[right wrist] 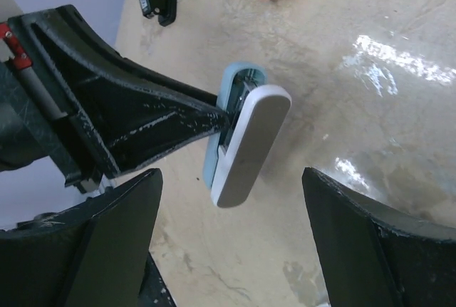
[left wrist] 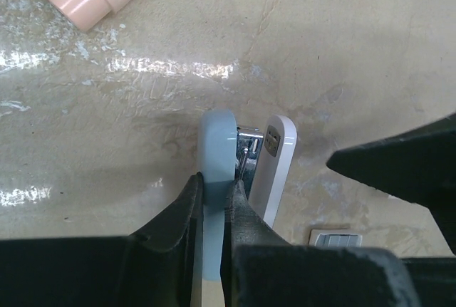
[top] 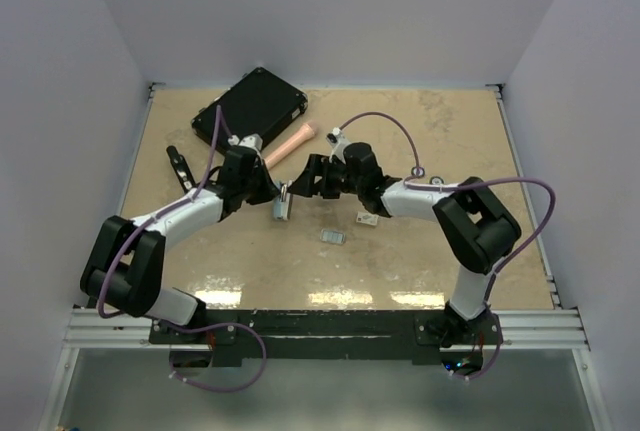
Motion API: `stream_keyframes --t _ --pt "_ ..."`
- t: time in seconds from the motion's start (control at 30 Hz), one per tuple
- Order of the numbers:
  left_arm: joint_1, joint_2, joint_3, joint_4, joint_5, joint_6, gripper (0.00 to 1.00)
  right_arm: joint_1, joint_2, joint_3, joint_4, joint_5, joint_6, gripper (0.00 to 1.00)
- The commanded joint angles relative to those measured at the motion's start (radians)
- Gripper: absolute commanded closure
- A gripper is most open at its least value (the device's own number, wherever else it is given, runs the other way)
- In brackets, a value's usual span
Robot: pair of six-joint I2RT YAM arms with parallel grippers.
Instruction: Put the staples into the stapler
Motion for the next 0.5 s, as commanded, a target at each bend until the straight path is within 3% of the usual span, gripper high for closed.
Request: stream_keyframes --t 0.0,0.2,0.47 --pt "0.003 -0.077 -0.017 0.073 0.048 0.019 1.00 0.004 0.053 0.066 0.142 -0.069 0.073 0.15" --pt "0.002 -0.123 -0.029 0.074 0.060 0.022 1.00 0.004 0.117 0.106 0.170 -0.098 0.090 0.18" --pt "0.003 -0.134 -0.031 0.068 0.066 0.025 1.00 0.004 0.114 0.109 0.194 -0.120 0.093 0.33"
